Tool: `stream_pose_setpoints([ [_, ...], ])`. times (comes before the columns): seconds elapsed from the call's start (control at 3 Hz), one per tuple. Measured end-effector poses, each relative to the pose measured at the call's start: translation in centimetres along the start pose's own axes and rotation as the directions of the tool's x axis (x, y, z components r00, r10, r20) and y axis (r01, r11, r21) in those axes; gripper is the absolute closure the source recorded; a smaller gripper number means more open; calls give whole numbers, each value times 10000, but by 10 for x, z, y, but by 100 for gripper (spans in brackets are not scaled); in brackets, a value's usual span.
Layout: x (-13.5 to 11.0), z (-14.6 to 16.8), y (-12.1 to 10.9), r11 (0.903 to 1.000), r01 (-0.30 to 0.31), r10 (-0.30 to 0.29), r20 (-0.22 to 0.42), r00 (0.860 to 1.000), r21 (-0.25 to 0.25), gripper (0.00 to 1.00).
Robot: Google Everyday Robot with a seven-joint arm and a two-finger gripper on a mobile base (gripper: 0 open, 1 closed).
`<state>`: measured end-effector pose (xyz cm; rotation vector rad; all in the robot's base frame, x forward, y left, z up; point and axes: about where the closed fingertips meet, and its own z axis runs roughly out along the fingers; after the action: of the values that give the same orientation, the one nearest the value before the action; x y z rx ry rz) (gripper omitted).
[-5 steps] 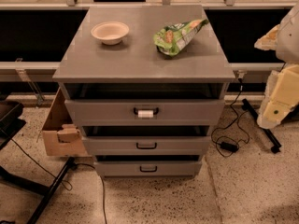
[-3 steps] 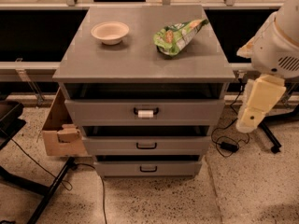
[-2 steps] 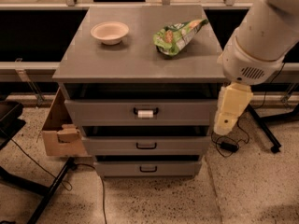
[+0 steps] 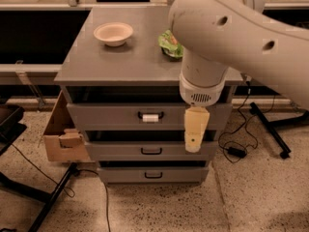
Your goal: Open top drawer
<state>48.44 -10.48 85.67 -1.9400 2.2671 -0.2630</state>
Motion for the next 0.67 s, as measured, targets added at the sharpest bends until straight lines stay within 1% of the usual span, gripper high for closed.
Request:
stream_pose_setpoints([
  [0.33, -24, 41, 6, 9994, 97, -125, -823, 9965, -341, 0],
  [0.67, -41, 58, 8, 9988, 180, -234, -1211, 9924, -456, 0],
])
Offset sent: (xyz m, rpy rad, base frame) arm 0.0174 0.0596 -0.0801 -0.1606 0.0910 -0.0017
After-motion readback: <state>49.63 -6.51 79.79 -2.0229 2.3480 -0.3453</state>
